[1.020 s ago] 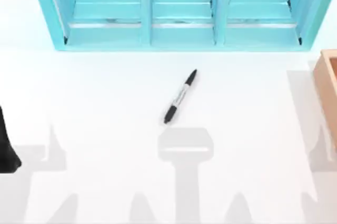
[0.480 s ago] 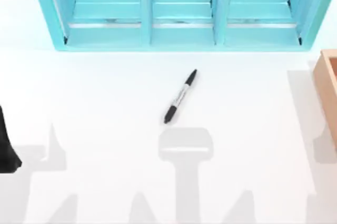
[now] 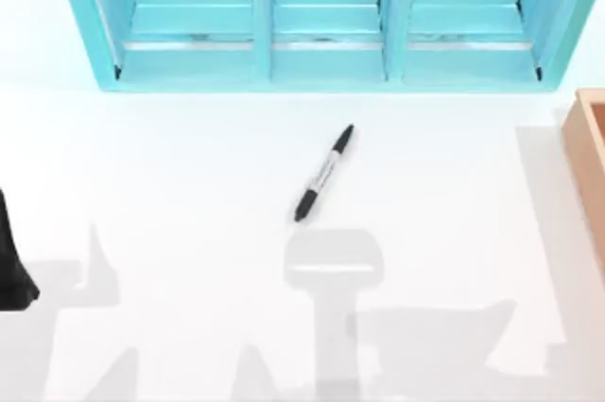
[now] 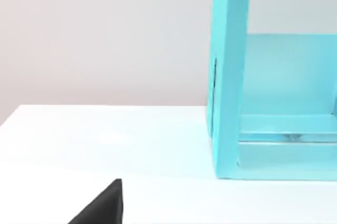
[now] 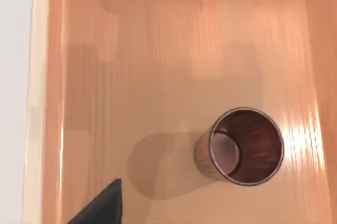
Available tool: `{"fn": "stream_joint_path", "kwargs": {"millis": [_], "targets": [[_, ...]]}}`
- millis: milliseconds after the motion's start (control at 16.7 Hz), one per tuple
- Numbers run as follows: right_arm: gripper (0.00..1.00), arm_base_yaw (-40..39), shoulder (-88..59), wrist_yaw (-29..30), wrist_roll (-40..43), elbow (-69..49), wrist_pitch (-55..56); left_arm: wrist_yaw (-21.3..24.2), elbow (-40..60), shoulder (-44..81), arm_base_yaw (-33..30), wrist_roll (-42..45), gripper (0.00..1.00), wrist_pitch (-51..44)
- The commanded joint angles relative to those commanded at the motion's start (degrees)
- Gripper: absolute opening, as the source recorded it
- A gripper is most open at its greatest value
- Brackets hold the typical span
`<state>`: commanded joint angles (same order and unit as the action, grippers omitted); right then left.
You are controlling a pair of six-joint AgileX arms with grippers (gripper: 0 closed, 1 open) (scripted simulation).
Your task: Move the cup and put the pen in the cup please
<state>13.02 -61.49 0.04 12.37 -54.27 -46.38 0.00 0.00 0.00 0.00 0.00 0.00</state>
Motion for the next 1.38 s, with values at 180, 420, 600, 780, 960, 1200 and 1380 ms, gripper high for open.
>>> {"fn": "stream_joint_path", "kwargs": {"millis": [180,420,600,780,960,1200,1380], "targets": [[1.0,3.1,-16.6,0.0,3.1,-13.7,-11.4,0.0,0.0,0.0,0.0,0.0,1.0,0.0],[1.0,6.5,-33.2,0.0,6.3,-28.2,-23.5,0.0,0.0,0.0,0.0,0.0,1.0,0.0],[1.0,8.0,-40.3,0.0,7.8,-34.4,-29.0,0.0,0.0,0.0,0.0,0.0,1.0,0.0],[1.0,8.4,-42.2,0.0,8.2,-36.1,-30.5,0.0,0.0,0.0,0.0,0.0,1.0,0.0],[1.0,8.4,-42.2,0.0,8.2,-36.1,-30.5,0.0,0.0,0.0,0.0,0.0,1.0,0.0],[1.0,8.2,-42.5,0.0,8.0,-33.8,-28.1,0.0,0.0,0.0,0.0,0.0,1.0,0.0],[1.0,8.2,-43.8,0.0,8.0,-28.0,-20.7,0.0,0.0,0.0,0.0,0.0,1.0,0.0]]}}
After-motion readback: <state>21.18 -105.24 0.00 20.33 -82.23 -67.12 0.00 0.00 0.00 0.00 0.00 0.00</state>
